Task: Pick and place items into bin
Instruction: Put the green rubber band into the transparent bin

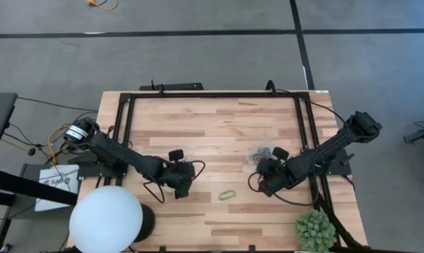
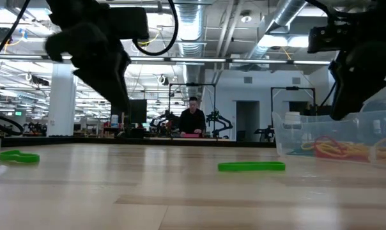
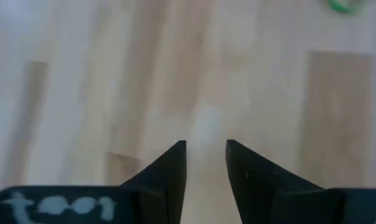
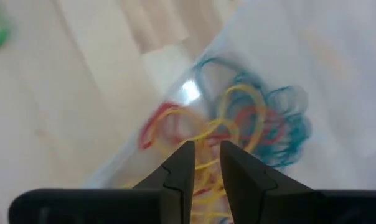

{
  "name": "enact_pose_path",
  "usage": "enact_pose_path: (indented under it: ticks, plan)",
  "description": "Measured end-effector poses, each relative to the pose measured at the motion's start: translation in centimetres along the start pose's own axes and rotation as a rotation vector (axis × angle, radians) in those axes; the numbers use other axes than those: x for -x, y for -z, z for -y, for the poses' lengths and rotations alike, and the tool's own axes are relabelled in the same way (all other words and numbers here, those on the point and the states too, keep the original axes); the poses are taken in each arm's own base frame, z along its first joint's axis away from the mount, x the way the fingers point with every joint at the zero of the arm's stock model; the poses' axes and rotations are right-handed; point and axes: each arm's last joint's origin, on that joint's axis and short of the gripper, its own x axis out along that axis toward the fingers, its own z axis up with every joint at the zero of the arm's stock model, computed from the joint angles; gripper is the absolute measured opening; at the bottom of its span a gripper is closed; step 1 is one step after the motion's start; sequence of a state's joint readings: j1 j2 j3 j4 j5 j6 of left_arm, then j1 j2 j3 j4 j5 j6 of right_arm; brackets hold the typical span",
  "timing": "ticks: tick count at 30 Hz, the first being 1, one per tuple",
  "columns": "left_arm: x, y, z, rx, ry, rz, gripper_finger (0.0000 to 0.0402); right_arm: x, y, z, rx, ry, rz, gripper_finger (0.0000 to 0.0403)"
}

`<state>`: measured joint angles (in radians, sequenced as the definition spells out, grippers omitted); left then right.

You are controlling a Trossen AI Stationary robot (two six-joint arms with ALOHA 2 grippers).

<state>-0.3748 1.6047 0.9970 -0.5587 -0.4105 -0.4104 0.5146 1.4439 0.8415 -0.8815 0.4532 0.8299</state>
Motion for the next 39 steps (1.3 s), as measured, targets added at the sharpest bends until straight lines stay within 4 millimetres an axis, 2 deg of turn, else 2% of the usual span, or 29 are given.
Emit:
enact_pose_path:
  ticks: [6, 9, 11, 16, 22, 29, 39]
  plan:
    - [0.3, 0.2, 0.9, -0.023, 0.302, -0.124, 0.0103, 1.7, -1.0, 0.2, 0.029, 0.053, 0.127, 0.0072]
    - [0.6, 0.2, 1.2, -0.008, 0.430, -0.185, 0.0103, 2.9, -1.8, -0.7, 0.077, 0.029, 0.234, 0.0071]
    - [0.7, 0.6, 1.3, 0.001, 0.457, -0.231, 0.0103, 3.6, -2.2, -1.4, 0.131, 0.002, 0.303, 0.0071]
    - [1.1, 2.2, 1.0, 0.065, 0.344, -0.390, 0.0103, 4.7, -3.2, -3.3, 0.301, -0.112, 0.464, 0.0071]
    - [1.0, 4.7, 1.7, 0.117, 0.284, -0.487, 0.0103, 5.4, -3.7, -4.1, 0.364, -0.170, 0.543, 0.0071]
    - [0.4, 6.3, 2.8, 0.116, 0.231, -0.399, 0.0103, 5.2, -3.8, -3.9, 0.366, -0.161, 0.534, 0.0071]
    - [0.1, 5.9, 3.1, 0.129, 0.227, -0.308, 0.0099, 5.1, -3.9, -3.8, 0.358, -0.158, 0.533, 0.0071]
